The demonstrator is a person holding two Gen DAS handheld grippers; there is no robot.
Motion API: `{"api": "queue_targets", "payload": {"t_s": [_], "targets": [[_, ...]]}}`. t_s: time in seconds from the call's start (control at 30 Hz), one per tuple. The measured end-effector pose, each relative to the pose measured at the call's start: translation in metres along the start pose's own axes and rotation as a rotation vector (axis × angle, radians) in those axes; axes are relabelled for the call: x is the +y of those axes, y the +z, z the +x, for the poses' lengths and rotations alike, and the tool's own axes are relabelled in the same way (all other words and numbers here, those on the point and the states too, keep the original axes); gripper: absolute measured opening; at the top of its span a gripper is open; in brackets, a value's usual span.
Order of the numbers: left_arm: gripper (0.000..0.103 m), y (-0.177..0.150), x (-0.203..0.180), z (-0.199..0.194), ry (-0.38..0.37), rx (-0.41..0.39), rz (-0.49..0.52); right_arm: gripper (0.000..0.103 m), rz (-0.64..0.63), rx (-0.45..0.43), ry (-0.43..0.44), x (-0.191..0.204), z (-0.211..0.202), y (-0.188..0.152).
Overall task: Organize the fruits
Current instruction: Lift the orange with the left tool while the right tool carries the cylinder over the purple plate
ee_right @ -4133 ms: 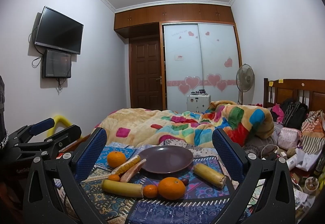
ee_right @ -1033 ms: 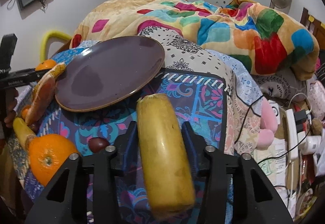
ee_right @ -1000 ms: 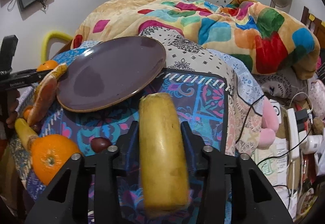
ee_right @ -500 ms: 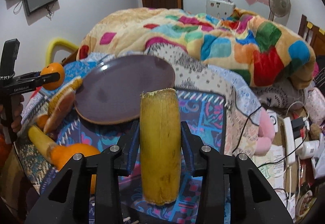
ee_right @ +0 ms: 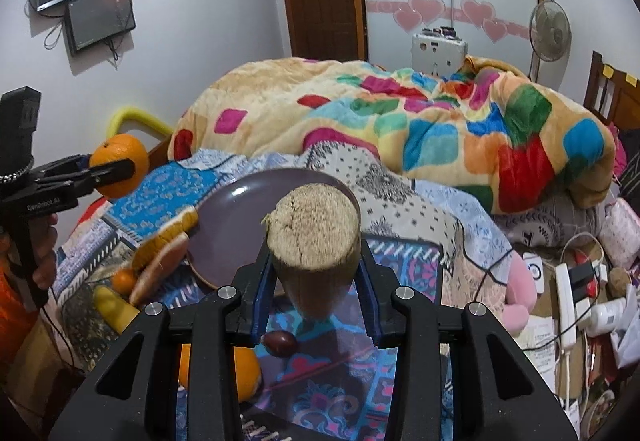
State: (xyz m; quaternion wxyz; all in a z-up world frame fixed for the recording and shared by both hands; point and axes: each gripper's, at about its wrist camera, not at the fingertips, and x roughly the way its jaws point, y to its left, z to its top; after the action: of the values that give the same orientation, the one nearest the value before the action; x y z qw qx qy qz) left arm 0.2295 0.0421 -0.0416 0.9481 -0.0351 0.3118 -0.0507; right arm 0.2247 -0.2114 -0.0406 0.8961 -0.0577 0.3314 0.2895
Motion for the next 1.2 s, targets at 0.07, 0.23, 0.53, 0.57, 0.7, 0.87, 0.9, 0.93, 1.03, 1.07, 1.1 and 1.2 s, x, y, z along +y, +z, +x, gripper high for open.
{"api": "queue_targets", "payload": {"t_s": [0.07,0.23,0.53,0.57,0.7,0.87,0.9,0.93,1.03,1.07,1.1,1.2], "targets": [[0.068,0.002,-0.005,0.004,0.0,0.001,0.01,0.034,-0.002,-0.005,0.008,0.001,0.001,0.002],[0.068,0.005,-0.013,0.016,-0.012,0.011,0.006,0.034,0.019,-0.014,0.034,0.003,0.012,0.005],[0.068,0.003,-0.029,0.049,-0.014,0.08,0.038,0.034,0.016,0.05,0.073,0.011,0.044,0.01],[0.068,0.002,-0.029,0.051,-0.018,0.086,0.038,0.034,0.018,0.056,0.077,0.011,0.046,0.01],[0.068,0.001,-0.03,0.064,-0.006,0.116,0.051,0.034,0.026,0.093,0.096,0.011,0.059,0.013],[0.068,0.005,-0.022,0.084,-0.011,0.178,0.028,0.034,0.032,0.115,0.105,0.009,0.072,0.022],[0.068,0.006,-0.021,0.088,-0.013,0.19,0.025,0.034,0.037,0.117,0.108,0.007,0.075,0.026],[0.068,0.006,-0.02,0.09,-0.014,0.197,0.022,0.034,0.043,0.12,0.111,0.006,0.079,0.029],[0.068,0.008,-0.019,0.1,-0.015,0.225,0.019,0.034,0.07,0.133,0.118,0.003,0.088,0.035],[0.068,0.009,-0.019,0.102,-0.017,0.236,0.02,0.034,0.086,0.137,0.124,0.001,0.092,0.036],[0.068,0.009,-0.019,0.106,-0.024,0.253,0.023,0.034,0.1,0.142,0.127,-0.001,0.095,0.038],[0.068,0.01,-0.02,0.112,-0.023,0.272,0.03,0.035,0.145,0.157,0.138,-0.006,0.103,0.041]]}}
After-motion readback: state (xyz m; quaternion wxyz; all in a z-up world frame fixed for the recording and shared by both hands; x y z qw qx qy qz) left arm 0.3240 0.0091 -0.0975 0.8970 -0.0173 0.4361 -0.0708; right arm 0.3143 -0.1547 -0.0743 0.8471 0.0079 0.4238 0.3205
